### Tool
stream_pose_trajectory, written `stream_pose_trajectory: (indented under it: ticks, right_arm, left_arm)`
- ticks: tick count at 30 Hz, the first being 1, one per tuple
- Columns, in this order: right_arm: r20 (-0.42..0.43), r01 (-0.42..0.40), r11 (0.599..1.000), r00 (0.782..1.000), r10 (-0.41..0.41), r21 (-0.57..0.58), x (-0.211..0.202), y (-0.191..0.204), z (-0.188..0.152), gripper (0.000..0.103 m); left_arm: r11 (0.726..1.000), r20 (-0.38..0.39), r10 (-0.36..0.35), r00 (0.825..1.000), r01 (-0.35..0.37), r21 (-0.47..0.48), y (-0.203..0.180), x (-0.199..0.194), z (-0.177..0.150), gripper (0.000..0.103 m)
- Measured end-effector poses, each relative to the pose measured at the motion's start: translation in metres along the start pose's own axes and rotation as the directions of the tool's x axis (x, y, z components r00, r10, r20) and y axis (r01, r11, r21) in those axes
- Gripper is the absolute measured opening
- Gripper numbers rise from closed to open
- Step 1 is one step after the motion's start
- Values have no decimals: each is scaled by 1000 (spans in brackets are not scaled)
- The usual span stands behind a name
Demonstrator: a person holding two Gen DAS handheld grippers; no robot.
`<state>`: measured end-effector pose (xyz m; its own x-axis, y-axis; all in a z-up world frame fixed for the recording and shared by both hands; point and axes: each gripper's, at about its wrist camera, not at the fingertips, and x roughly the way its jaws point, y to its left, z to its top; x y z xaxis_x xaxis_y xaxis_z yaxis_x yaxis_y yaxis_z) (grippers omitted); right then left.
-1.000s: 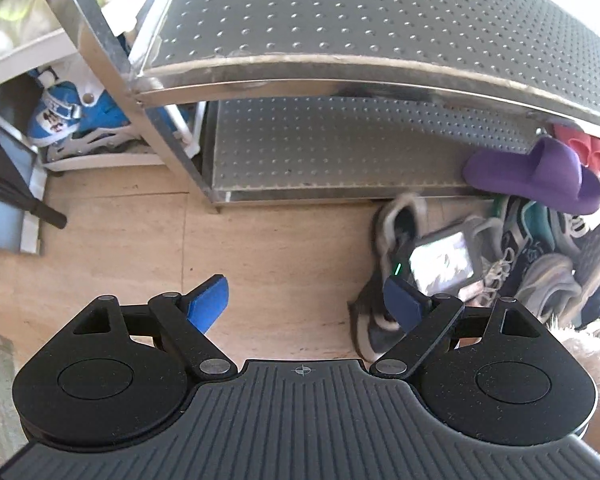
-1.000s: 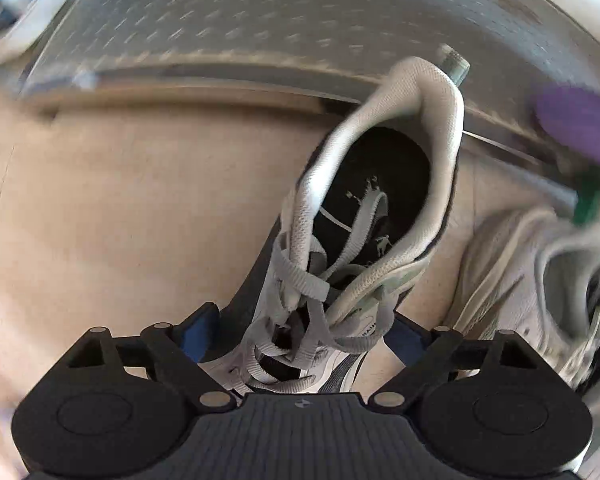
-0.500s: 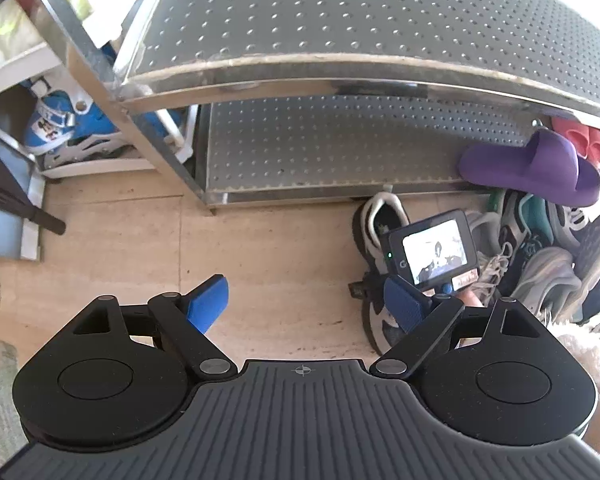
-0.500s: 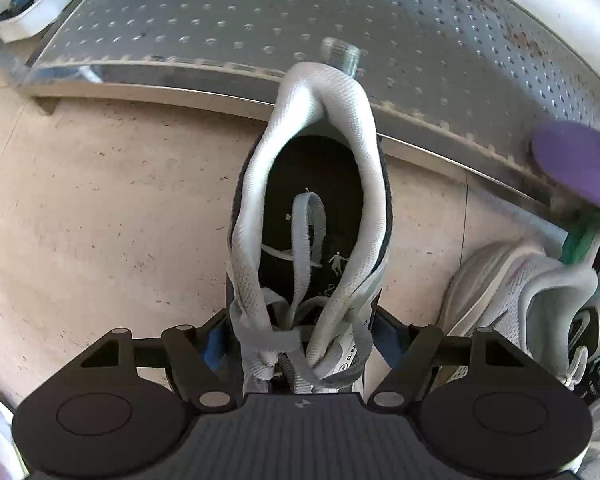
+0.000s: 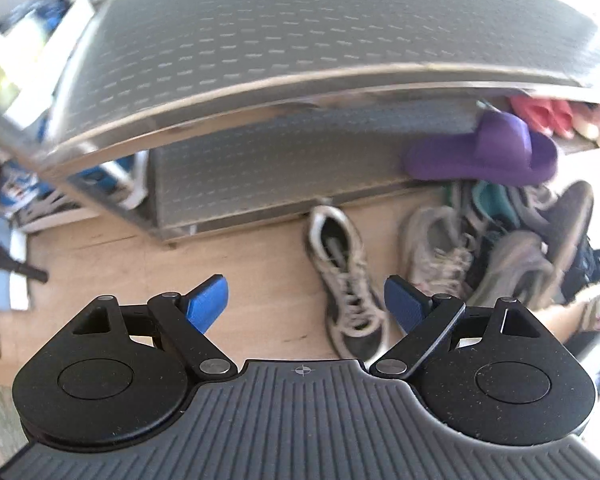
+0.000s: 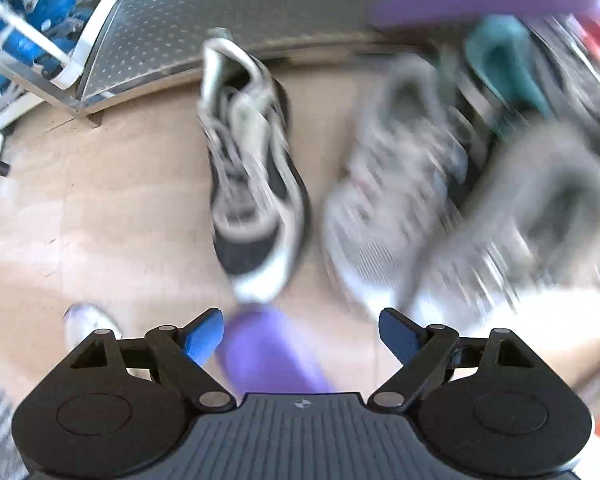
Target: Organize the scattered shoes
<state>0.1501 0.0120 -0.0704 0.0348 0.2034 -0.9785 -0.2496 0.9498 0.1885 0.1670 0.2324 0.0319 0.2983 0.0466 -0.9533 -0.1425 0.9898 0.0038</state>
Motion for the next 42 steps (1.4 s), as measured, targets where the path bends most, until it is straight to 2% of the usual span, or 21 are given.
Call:
stream_pose_trajectory:
  ticks: [7,10,13,16,19,21,25,30,34,35,36,37,39,42]
  right_arm:
    - [19,23,995,1000,-25,98,-78,-71,-33,87]
    - [80,62,998,995,-64,30,-103,-88,-24,89]
    - [142,91,993,987,-79,-79,-118,-110,5,91]
    - [198,68,997,978,-60,-37,-115,-138,32,93]
    - [270,42,998,961,-53,48,-102,-160,48,89]
    - [247,69,990,964,-98,121,-95,-163,63,88]
    - [293,8,996,955,-35,94,-94,-154,85,88]
    - [274,80,996,958,-87,36,-83,-136,108,91]
    - [232,163,986,959,-165,29,-65,-137,118,90]
    - [221,191,981,956,-193,32,-57,-140,120,88]
    - [217,194,980,956,-197,31,-51,-143,120,74]
    - [221,182,983,958,-181,16,-50,-145,119,68]
    - [227,157,987,962,-150,-14,-47,-148,116,63]
    - [243,170,985,956,-163,-10,-58,-152,110,52]
  left_arm:
    - [991,-81,3,997,9,136,-58,24,-14,89]
    - [989,-100,-12,995,26,146,-72,29,-18,89]
    - [989,-137,-47,989,66,134,-87,39,-20,89]
    - [988,-188,-68,980,92,122,-103,51,-22,89]
    - [985,-199,-48,979,79,152,-121,58,-18,89]
    - [982,-193,-26,981,61,177,-131,62,-15,89]
    - [971,-180,-19,984,60,231,-156,68,-4,89]
    - [964,-189,-11,982,61,258,-170,74,-3,90]
    - [943,-217,14,976,59,327,-180,82,-15,90]
    - [936,-226,8,974,72,344,-183,82,-19,90]
    - [932,-231,-2,973,86,352,-184,82,-21,90]
    - [928,-233,-15,972,100,358,-185,81,-22,90]
    - [926,-228,-33,973,116,360,-186,79,-23,90]
    - [925,-210,-42,977,118,362,-187,78,-23,90]
